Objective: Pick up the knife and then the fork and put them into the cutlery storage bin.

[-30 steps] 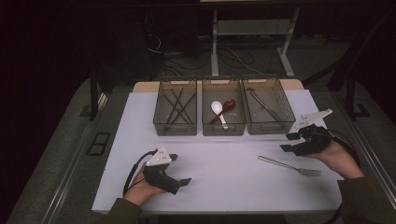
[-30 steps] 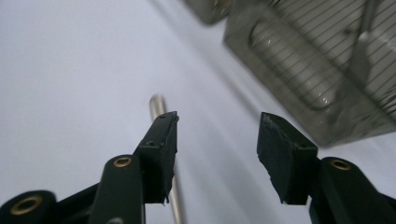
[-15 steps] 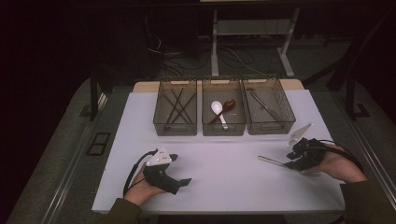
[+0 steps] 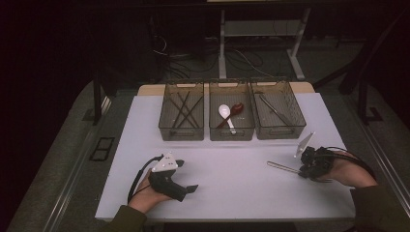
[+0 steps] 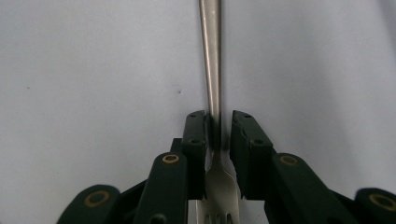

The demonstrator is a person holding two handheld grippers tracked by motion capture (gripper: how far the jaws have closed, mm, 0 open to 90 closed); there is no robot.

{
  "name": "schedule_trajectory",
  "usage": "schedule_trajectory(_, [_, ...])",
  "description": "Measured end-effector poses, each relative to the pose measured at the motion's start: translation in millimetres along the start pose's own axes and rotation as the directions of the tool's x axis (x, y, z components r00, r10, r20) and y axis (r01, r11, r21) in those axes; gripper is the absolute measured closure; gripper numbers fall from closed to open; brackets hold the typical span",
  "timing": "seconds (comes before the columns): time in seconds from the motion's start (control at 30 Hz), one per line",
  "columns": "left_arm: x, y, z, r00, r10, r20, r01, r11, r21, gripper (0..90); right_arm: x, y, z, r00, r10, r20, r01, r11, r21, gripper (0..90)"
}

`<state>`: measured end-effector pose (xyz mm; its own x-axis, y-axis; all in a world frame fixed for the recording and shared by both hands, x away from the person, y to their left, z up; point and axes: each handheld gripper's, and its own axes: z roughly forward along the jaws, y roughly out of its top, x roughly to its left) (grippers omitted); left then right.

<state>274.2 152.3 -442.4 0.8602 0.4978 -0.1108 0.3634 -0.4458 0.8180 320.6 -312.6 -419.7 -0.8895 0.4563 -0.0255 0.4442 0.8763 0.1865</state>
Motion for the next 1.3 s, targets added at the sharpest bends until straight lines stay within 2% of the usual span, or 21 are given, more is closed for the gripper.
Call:
schedule_trajectory(0.17, [-0.3,-0.1,0.7,1.0,0.002,0.003,-0.002,1.0,0.004,0.0,-2.1,1.4,0.6,0.9998,-0.021,-0.003,0.021,1.0,0.009,77.9])
schedule_trajectory(0.23, [-0.5,-0.1,1.0,1.0,0.003,0.003,-0.003,1.0,0.006,0.0,-1.1,2.6,0.8,0.9998,-0.009,-0.015,0.01,1.0,0.013,78.7])
schedule_trajectory(0.37, [-0.8,-0.2,1.6,1.0,0.003,0.002,-0.003,0.9999,0.01,0.0,-2.5,3.9,1.5,0.9996,-0.015,-0.026,0.015,1.0,0.018,81.4])
schedule_trajectory(0.57, [-1.1,-0.3,1.7,1.0,0.005,0.001,-0.005,0.9999,0.011,0.0,-2.0,5.9,1.8,0.9994,-0.026,-0.024,0.027,0.999,0.028,84.8])
schedule_trajectory(0.73, [-0.9,-0.2,1.4,1.0,0.005,0.002,-0.005,0.9999,0.011,0.0,-3.0,5.1,1.1,0.9994,-0.012,-0.033,0.013,1.0,0.023,85.0])
schedule_trajectory(0.8, [-0.9,-0.2,1.3,1.0,0.006,0.002,-0.006,0.9999,0.012,0.0,-4.4,3.8,0.4,0.9994,0.003,-0.034,-0.003,1.0,0.002,85.0])
schedule_trajectory(0.83, [-1.0,-0.2,1.4,1.0,0.005,0.001,-0.005,0.9999,0.011,0.0,-6.7,3.0,0.0,0.9998,-0.007,-0.017,0.007,1.0,-0.008,85.0])
schedule_trajectory(1.0, [-0.9,-0.2,1.1,1.0,0.007,0.002,-0.007,0.9999,0.012,0.0,-11.2,0.1,-5.6,0.9996,0.028,-0.001,-0.028,0.997,-0.074,85.0])
schedule_trajectory(1.3, [-0.8,-0.1,0.8,1.0,0.009,0.001,-0.009,0.9999,0.011,0.0,-16.2,-5.8,-12.2,0.9949,0.096,-0.03,-0.1,0.977,-0.19,84.9])
